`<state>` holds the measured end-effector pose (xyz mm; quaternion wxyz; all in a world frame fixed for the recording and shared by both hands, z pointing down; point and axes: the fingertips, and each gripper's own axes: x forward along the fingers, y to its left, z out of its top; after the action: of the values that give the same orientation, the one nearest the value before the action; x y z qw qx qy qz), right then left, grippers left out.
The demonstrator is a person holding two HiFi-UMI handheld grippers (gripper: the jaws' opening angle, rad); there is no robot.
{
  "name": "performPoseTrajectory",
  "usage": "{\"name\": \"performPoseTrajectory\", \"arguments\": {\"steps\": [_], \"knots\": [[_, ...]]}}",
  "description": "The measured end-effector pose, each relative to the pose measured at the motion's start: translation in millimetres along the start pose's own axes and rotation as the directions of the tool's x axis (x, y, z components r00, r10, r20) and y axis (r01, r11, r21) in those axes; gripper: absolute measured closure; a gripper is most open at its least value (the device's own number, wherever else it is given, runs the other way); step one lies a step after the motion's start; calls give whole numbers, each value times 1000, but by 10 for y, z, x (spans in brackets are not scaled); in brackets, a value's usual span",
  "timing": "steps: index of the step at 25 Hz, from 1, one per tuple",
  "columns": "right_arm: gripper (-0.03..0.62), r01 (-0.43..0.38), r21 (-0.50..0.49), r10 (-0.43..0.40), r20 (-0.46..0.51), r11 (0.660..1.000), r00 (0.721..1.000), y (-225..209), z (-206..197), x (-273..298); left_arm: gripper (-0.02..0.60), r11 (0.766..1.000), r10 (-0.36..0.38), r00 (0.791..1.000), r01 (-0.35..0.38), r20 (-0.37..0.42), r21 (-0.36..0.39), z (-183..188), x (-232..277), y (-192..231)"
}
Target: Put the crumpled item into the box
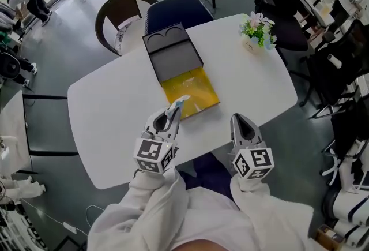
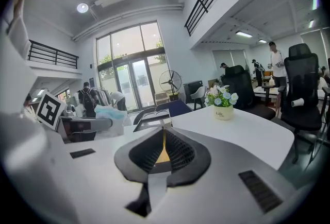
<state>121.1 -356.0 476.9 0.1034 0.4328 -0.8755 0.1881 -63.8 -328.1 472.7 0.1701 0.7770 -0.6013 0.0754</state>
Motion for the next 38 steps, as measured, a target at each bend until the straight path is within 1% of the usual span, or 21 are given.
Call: {"name": "performPoseTrajectory", "arguments": {"steps": [6,10,16,19,21,23,25,27,31,35,38], "knots": [[557,-60,-14,59,-32,998,998,-264,50,341,518,999,27,999,-28,-26,-42,-77,382,38],[557,-114,-24,112,-48,993,993,-322,82,529,519,997,35,998,-38,-53,-72,-135,583,56],[557,-157,-25,155,-72,987,985,-373,54,688,519,993,24,991,-39,-132,-112,-203,842,69],[557,-160,-19,157,-85,987,984,-407,26,710,518,988,-5,982,-25,-191,-154,-293,990,85],[557,-153,-15,151,-94,988,984,-461,11,728,519,978,-41,973,-8,-227,-210,-376,1104,95],[557,-146,-7,144,-99,989,985,-520,7,746,519,962,-80,961,5,-263,-273,-469,1203,98],[557,-139,-3,138,-100,990,985,-568,4,765,518,953,-113,946,17,-304,-303,-570,1280,94],[557,-136,0,135,-102,991,986,-603,3,788,518,953,-125,930,16,-346,-302,-674,1345,101],[557,-135,3,135,-111,991,985,-653,-13,835,518,954,-117,903,-14,-413,-299,-861,1448,152],[557,-140,0,139,-118,990,983,-670,-13,889,518,969,-96,872,-28,-480,-246,-1010,1488,189],[557,-137,0,136,-121,991,983,-689,-20,924,518,972,-98,859,-26,-502,-235,-1070,1510,203]]}}
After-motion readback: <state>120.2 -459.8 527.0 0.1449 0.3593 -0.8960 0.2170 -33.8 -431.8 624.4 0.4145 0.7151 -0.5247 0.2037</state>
